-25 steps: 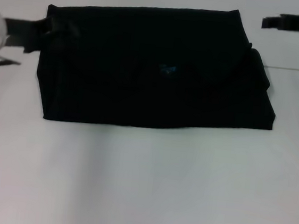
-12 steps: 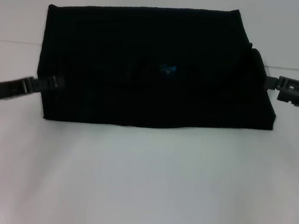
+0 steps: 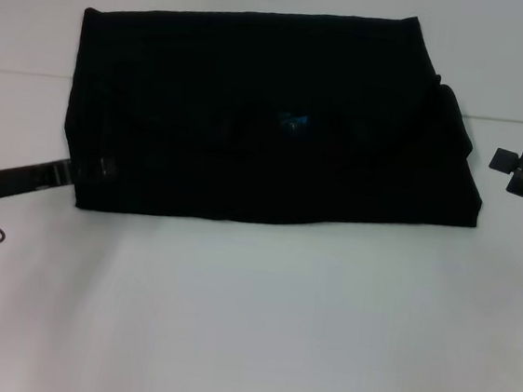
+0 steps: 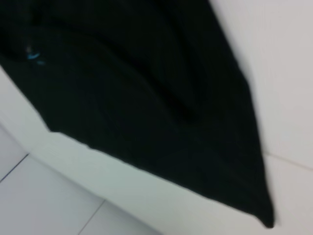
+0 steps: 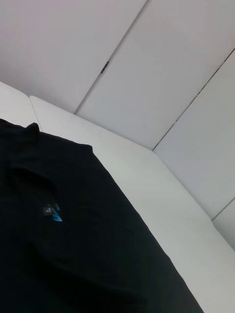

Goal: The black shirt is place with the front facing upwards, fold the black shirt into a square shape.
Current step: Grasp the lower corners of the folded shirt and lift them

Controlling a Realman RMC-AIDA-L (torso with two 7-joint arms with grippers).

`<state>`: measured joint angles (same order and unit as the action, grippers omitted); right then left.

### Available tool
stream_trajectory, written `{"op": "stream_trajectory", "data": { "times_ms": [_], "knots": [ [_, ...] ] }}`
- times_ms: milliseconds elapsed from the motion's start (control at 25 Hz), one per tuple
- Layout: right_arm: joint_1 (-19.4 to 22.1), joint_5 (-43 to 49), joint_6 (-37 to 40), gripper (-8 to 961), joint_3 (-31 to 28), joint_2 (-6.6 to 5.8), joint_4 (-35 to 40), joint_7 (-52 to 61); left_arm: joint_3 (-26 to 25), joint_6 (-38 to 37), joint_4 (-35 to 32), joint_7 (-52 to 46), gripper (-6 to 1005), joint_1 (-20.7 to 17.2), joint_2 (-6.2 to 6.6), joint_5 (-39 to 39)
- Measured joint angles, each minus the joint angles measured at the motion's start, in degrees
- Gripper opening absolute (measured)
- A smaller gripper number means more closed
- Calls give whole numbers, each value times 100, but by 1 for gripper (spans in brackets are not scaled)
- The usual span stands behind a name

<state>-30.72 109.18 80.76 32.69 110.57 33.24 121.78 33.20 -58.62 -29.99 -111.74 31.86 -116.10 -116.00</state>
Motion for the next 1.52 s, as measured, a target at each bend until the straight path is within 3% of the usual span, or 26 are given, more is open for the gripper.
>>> {"op": "stream_trajectory", "data": {
  "times_ms": [240,760,1040,1200,1280,1400,1520],
  "knots": [
    [-45,-2,-67,916,0,-9,-2,-2,357,452,121,-218,667,149,-30,-252],
    [-17,-36,-17,916,-121,-10,-3,40,727,612,-37,-509,589,197,-112,-421],
    [-88,69,-52,917,-70,-85,4,145,729,495,-87,-638,268,183,-100,-420],
    [-287,629,-99,917,-60,-258,63,597,685,195,-94,-924,115,178,-9,-428],
    [-472,1064,-103,917,-48,-386,71,864,620,-67,-101,-1178,96,216,85,-424],
    [-829,1812,-145,916,-4,-580,99,1282,563,-420,-94,-1702,68,362,291,-415],
    [-1194,2672,-376,916,96,-659,188,1707,505,-625,49,-2186,40,600,529,-435]
  ]
}}
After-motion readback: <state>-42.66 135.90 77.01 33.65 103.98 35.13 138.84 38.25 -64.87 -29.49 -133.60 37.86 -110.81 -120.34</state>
